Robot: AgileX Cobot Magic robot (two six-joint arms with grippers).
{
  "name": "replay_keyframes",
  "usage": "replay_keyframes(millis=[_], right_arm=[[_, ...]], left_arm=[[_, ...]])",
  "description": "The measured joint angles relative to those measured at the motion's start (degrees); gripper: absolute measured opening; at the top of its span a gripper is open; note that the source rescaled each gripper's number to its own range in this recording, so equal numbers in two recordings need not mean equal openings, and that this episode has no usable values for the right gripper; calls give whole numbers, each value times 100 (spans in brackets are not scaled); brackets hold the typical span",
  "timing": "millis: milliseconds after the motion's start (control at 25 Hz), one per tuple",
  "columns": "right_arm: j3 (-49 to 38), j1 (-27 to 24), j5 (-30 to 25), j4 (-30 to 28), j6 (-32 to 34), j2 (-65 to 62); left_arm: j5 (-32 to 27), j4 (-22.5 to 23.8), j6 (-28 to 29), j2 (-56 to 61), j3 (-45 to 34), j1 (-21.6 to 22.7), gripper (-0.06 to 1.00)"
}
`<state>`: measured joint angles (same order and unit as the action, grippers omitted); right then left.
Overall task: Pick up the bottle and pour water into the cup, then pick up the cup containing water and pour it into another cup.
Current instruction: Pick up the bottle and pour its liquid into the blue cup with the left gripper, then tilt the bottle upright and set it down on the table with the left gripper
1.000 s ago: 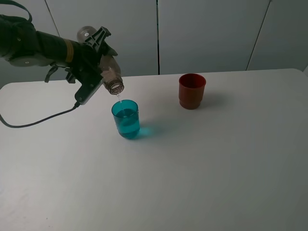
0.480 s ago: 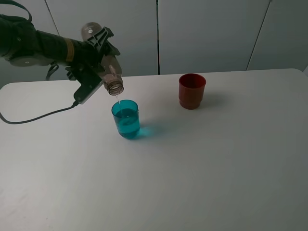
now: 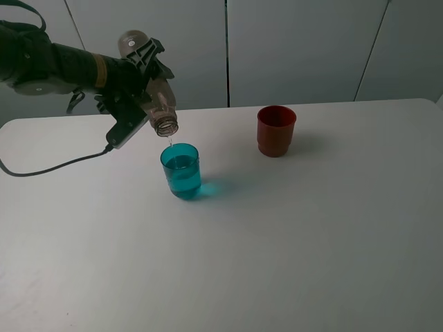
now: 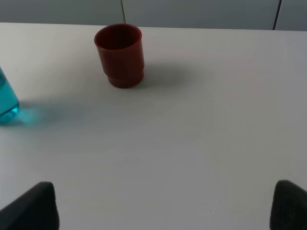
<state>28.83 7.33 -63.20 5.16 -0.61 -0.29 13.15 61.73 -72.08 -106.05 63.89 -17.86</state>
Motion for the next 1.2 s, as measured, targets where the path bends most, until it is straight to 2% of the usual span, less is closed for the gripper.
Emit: replay_keyframes(millis=[320, 520, 680, 920, 1200], right_arm=[[0, 0, 0, 0, 0, 0], [0, 0, 0, 0, 0, 0], [0, 0, 0, 0, 0, 0], [0, 0, 0, 0, 0, 0], [0, 0, 0, 0, 0, 0]], left_arm=[[0, 0, 142, 0, 0, 0, 0], [-12, 0, 716, 0, 0, -59, 0], [-1, -60, 1984, 9, -24, -63, 0], [88, -943, 3972, 105, -138, -63, 0], [804, -1229, 6720, 135, -141, -63, 0]])
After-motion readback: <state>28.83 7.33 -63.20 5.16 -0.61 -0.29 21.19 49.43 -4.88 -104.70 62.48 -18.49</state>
